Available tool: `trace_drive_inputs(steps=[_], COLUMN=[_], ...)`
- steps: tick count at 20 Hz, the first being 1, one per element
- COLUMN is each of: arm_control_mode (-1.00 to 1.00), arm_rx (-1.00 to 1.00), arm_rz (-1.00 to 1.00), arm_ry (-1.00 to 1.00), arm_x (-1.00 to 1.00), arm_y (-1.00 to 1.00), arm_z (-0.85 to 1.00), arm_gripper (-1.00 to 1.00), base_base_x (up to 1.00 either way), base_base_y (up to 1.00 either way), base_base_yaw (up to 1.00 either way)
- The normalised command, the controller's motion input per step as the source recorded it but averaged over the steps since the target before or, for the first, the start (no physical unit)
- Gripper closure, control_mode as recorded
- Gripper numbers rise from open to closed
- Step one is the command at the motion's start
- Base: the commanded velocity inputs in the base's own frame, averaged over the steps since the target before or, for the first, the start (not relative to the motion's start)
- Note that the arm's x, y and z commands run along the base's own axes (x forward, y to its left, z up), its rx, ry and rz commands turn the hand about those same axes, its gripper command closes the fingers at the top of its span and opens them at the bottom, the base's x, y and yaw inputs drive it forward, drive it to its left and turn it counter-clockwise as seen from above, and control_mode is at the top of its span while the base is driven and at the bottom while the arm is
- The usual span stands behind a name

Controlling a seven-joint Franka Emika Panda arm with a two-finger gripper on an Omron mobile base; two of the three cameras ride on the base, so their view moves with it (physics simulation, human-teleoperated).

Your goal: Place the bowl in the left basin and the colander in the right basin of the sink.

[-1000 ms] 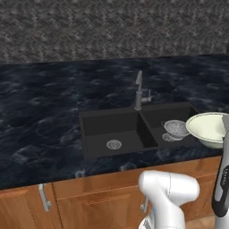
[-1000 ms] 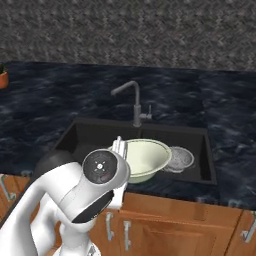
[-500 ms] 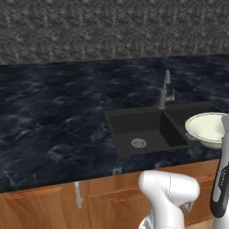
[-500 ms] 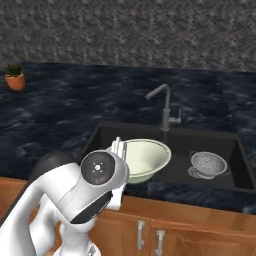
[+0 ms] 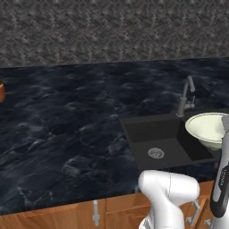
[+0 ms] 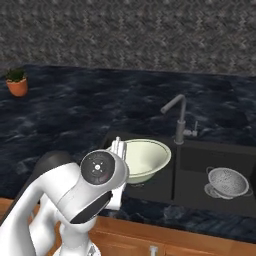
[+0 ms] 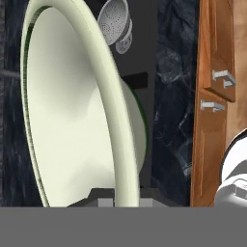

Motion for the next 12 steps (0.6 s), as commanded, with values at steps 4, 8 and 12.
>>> trace_drive_inputs(steps=[4,8,12], arm_control_mode=[1.00,1.00,1.00], arm_rx=[0.00,0.00,0.00], arm_rz=[0.00,0.00,0.00], arm_ry=[0.00,0.00,0.00], arm_x=[0.00,0.00,0.00], arm_y=[0.00,0.00,0.00], arm_z=[0.00,0.00,0.00], arm_gripper=[1.00,1.00,1.00], base_base_x=[0.48,0.40,0.33], base_base_y=[0.00,0.00,0.00], base_base_yaw=[0.04,0.00,0.00])
